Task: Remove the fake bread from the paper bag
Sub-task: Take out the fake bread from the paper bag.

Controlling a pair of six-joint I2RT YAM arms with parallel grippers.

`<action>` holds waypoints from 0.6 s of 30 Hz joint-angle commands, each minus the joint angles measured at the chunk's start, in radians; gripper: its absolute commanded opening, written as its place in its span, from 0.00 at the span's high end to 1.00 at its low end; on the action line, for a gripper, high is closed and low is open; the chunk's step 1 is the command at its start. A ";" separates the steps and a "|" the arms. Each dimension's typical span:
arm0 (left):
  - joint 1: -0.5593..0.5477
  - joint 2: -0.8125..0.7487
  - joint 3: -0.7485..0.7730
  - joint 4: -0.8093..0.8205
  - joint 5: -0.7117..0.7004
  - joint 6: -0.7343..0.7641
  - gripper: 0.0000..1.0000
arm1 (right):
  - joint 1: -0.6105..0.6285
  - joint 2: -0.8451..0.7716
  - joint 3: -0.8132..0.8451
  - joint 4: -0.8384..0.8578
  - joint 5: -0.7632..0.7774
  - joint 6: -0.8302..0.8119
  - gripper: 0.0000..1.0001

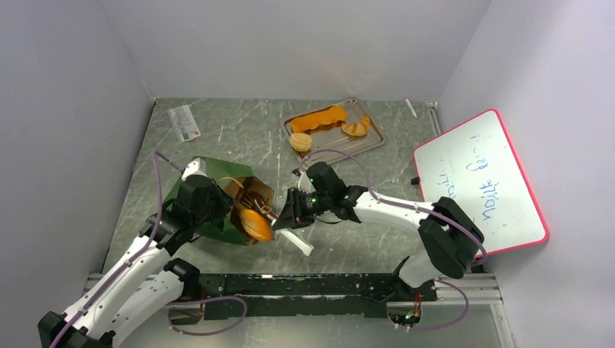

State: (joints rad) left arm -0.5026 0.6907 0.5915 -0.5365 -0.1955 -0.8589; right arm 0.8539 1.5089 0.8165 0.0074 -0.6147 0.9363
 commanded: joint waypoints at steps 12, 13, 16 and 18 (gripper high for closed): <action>-0.074 0.160 0.046 0.005 -0.196 -0.125 0.93 | -0.066 -0.227 0.012 -0.246 0.075 -0.089 1.00; -0.079 0.170 0.048 0.005 -0.205 -0.137 0.93 | -0.077 -0.250 0.015 -0.266 0.079 -0.093 1.00; -0.086 0.199 0.053 0.016 -0.232 -0.165 0.93 | -0.115 -0.316 0.033 -0.329 0.100 -0.116 1.00; -0.086 0.218 0.064 0.020 -0.243 -0.169 0.93 | -0.159 -0.346 0.057 -0.373 0.109 -0.136 1.00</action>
State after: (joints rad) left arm -0.5812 0.8837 0.6098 -0.5331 -0.3664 -0.9852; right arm 0.7563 1.2331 0.8162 -0.2943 -0.5285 0.8482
